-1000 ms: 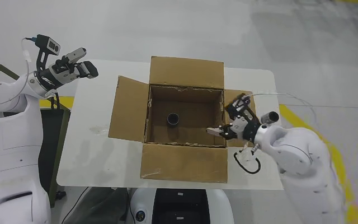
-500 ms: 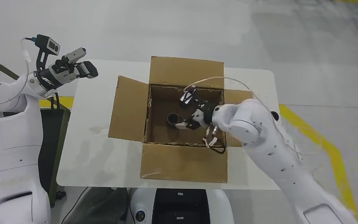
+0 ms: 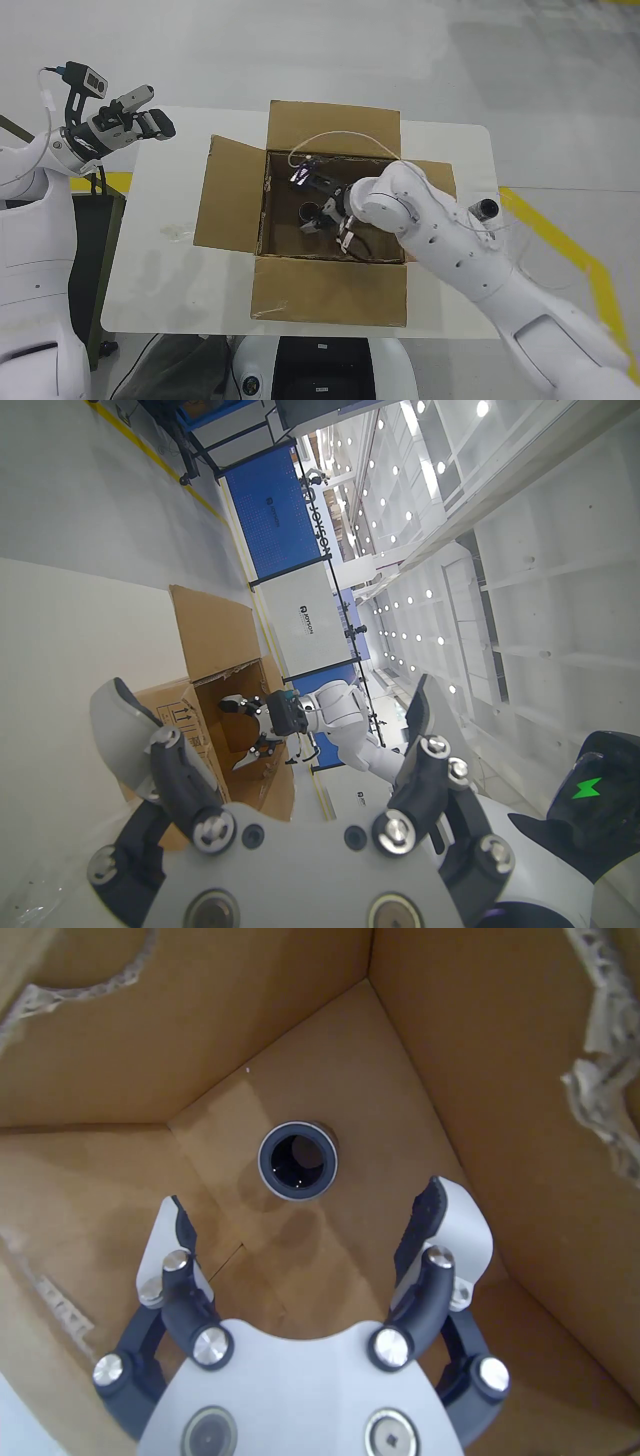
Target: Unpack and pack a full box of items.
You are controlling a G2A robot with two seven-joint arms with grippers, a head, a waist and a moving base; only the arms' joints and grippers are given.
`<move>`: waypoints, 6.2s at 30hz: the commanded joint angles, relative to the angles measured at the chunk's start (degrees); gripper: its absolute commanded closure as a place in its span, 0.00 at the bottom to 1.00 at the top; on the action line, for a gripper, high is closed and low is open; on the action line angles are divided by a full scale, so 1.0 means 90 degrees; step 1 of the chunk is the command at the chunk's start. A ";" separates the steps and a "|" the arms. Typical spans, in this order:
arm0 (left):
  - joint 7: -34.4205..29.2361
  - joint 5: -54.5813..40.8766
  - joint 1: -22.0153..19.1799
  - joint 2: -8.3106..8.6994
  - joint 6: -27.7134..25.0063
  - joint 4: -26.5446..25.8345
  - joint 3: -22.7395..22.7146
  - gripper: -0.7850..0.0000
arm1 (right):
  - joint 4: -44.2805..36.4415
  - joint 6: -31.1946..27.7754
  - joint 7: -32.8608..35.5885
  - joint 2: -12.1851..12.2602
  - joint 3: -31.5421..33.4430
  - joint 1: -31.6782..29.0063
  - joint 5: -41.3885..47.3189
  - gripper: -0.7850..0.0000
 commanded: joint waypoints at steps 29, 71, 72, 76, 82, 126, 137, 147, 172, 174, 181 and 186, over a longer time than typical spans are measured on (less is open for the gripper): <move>0.0000 0.0000 0.0000 0.0000 0.0000 0.0000 0.0000 0.00 | 0.1762 -0.0093 -0.0563 -0.0771 -0.0746 0.0472 -0.0135 0.85; 0.0000 0.0000 0.0000 0.0000 0.0000 0.0000 0.0000 0.00 | -0.3645 -0.0038 0.0480 0.0562 0.3310 -0.2983 -0.0311 1.00; 0.0000 0.0000 0.0000 0.0000 0.0000 0.0000 0.0000 0.00 | -0.3761 -0.0078 0.0436 0.0596 0.3485 -0.3128 -0.0273 1.00; 0.0000 0.0000 0.0000 0.0000 0.0000 0.0000 0.0000 0.00 | -0.4161 -0.0206 0.0245 0.0712 0.4132 -0.3701 -0.0131 1.00; 0.0000 0.0000 0.0000 0.0000 0.0000 0.0000 0.0000 0.00 | -0.4721 -0.0293 0.0011 0.0853 0.4991 -0.4549 -0.0061 1.00; 0.0000 0.0000 0.0000 0.0000 0.0000 0.0000 0.0000 0.00 | -0.5589 -0.0178 -0.1401 0.1096 0.7418 -0.6940 0.0200 1.00; 0.0000 0.0000 0.0000 0.0000 0.0000 0.0000 0.0000 0.00 | -0.5192 -0.0511 -0.2380 0.1097 0.8351 -0.8120 0.0028 1.00; 0.0000 0.0000 0.0000 0.0000 0.0000 0.0000 0.0000 0.00 | -0.4878 -0.0497 -0.3276 0.1063 0.8164 -0.8780 -0.1029 1.00; 0.0000 0.0000 0.0000 0.0000 0.0000 0.0000 0.0000 0.00 | -0.2685 -0.0111 -0.3869 0.1054 0.7188 -0.7670 -0.1565 1.00; 0.0000 0.0000 0.0000 0.0000 0.0000 0.0000 0.0000 0.00 | -0.2573 -0.0085 -0.3921 0.1053 0.7170 -0.7638 -0.1554 1.00; 0.0000 0.0000 0.0000 0.0000 0.0000 0.0000 0.0000 0.00 | -0.2259 0.0049 -0.4166 0.1043 0.7178 -0.7579 -0.1376 1.00; 0.0000 0.0000 0.0000 0.0000 0.0000 0.0000 0.0000 0.00 | -0.2138 0.0053 -0.4232 0.1049 0.7151 -0.7558 -0.1436 0.96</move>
